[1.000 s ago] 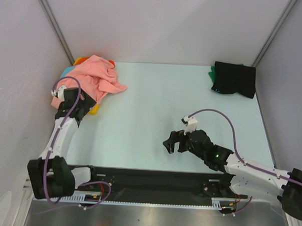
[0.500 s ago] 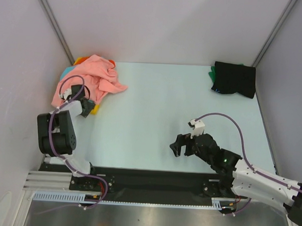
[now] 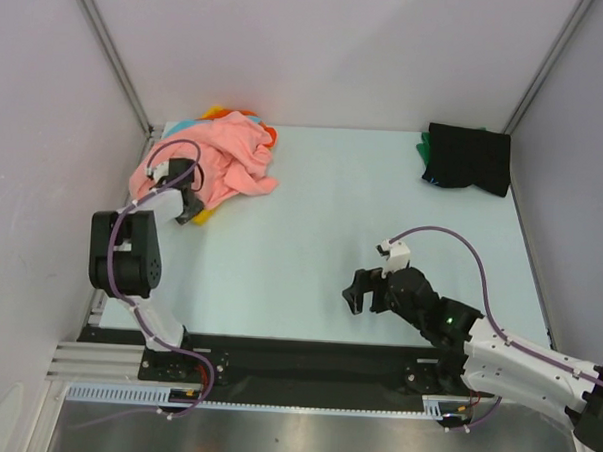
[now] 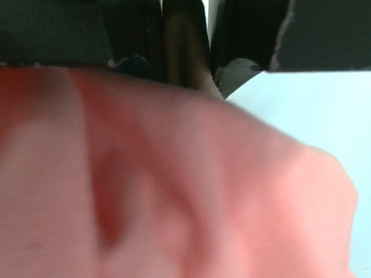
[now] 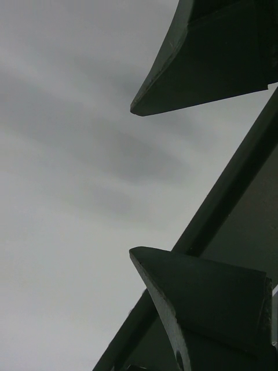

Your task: Fold and stack the t-shirts

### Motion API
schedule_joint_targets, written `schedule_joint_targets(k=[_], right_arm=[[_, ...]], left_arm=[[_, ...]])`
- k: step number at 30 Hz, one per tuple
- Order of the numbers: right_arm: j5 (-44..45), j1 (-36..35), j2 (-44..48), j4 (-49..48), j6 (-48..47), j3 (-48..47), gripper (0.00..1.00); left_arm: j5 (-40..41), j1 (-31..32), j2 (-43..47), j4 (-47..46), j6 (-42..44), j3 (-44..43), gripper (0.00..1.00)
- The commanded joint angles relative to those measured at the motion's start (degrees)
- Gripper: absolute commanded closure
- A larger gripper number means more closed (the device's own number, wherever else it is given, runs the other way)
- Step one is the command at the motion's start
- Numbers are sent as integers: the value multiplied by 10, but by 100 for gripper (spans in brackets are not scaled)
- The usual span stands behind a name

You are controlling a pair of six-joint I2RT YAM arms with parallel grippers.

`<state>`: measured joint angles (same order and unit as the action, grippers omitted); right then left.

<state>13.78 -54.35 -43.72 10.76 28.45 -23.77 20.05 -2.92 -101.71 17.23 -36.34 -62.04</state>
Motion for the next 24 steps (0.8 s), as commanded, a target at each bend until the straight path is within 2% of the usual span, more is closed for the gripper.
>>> schedule_joint_targets(k=[1,7,11,13,18,24], right_arm=[[16,2,6,10,-8,-20,0],[19,2,15,22,-3,-19,0],[24,2,11,21,0,-20,0],[23,4,7,17,-1,-22,0],[21,6,-7,28,-10,-34,0],[21,11,-5,28,-20,-42,0]], left_arm=[[-123,74,-30,-88,115,-59,100],[-175,125,-92,-73,214,-149,100],[-132,229,-111,-28,290,-179,100],[-110,253,-106,-30,292,-159,100],[-152,262,-35,-80,235,-41,100],[-118,293,20,-58,274,21,100]])
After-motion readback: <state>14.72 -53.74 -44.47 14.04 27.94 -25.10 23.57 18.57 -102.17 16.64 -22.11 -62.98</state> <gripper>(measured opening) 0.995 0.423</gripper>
